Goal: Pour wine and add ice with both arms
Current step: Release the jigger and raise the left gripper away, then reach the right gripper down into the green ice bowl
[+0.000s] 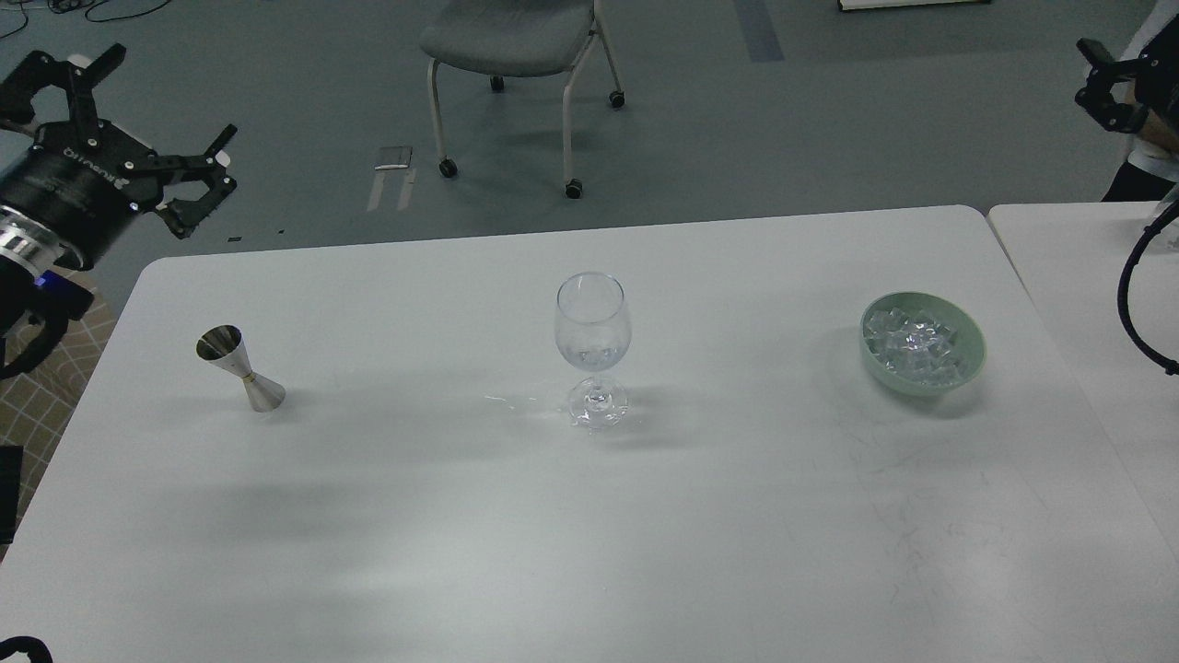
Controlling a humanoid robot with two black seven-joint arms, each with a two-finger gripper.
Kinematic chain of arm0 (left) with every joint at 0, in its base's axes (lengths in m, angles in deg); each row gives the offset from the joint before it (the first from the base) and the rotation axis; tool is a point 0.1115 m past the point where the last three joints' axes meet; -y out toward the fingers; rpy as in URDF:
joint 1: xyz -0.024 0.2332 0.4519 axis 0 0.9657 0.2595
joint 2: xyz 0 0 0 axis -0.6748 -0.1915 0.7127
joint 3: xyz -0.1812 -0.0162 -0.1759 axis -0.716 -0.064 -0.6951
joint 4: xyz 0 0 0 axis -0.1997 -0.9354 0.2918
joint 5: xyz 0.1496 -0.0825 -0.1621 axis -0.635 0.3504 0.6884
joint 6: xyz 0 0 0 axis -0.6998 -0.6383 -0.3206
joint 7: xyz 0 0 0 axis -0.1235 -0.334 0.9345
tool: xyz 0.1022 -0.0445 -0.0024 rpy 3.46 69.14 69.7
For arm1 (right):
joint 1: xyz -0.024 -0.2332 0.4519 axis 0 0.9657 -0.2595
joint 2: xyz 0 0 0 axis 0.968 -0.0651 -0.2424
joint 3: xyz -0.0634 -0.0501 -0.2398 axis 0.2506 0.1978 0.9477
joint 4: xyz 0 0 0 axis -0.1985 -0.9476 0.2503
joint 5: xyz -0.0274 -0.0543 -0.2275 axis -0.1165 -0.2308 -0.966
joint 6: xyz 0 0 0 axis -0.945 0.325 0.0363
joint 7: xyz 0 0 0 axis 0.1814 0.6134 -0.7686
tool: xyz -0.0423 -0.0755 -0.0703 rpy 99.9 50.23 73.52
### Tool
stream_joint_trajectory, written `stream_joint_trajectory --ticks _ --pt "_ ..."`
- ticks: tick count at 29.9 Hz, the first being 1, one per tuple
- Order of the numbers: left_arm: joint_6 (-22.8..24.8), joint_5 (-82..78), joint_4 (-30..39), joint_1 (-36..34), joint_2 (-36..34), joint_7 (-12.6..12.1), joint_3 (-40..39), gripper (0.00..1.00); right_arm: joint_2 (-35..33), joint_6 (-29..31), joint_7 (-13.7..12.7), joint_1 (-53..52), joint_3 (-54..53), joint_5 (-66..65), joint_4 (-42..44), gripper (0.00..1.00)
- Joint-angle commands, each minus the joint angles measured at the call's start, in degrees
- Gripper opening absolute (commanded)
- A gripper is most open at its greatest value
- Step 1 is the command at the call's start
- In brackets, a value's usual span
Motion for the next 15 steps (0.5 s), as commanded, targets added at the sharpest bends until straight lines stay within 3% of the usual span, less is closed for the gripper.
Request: stream_joint_trajectory --ticks 1,7,10,11,13,15 --pt "-4.57 0.36 -1.33 -2.61 0.4 0.64 0.47 0.98 -1.85 -0.01 0.15 -1.82 5.47 -5.56 -1.88 1.0" --pt "-1.69 0.88 -3.09 -1.99 5.14 2.22 -0.41 0.98 -8.51 -0.01 0.15 -5.68 21.61 -14.42 -9.34 1.0" --pt "0.96 0.88 -3.62 -1.2 5.76 7.04 -1.99 0.98 -10.64 -0.01 0.15 -9.2 28.58 -18.82 -10.94 1.0" --pt "1.83 0.88 -4.75 -0.68 5.85 10.8 -2.34 0.98 -10.73 0.08 0.15 -11.3 32.08 -21.01 -11.2 1.0" --pt "3.93 0.8 -6.25 0.02 5.85 14.77 -2.0 0.98 -10.81 0.08 0.15 -14.9 37.44 -24.35 -11.46 1.0" --pt "5.79 0.88 -6.44 0.64 5.85 16.02 -1.82 0.98 -10.9 0.08 0.15 -18.43 43.17 -28.58 -11.29 1.0"
